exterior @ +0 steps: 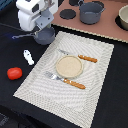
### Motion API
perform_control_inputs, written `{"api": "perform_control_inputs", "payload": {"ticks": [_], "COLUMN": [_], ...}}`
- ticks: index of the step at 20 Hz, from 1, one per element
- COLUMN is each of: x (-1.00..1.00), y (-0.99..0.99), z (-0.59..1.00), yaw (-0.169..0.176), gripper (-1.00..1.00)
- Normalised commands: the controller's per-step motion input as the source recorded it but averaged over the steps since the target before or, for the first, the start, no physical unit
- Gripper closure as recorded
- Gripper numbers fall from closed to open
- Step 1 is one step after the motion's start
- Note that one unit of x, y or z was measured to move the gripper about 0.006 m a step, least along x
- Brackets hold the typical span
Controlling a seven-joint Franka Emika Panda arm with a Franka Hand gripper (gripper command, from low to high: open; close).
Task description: Place the pan onto the stove and place the fish and sausage into the pan.
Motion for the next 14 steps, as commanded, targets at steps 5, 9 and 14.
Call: {"api": "perform_control_inputs", "payload": {"ticks": [5,9,14], "x": [-0.37,-0.38,-0.34], "y": [-0.01,0.00,0.00], "z": [-0.52,-0.51,-0.47], "yaw": [-0.012,-0.003,0.000], "gripper": [-1.00,-1.00,-1.00]}}
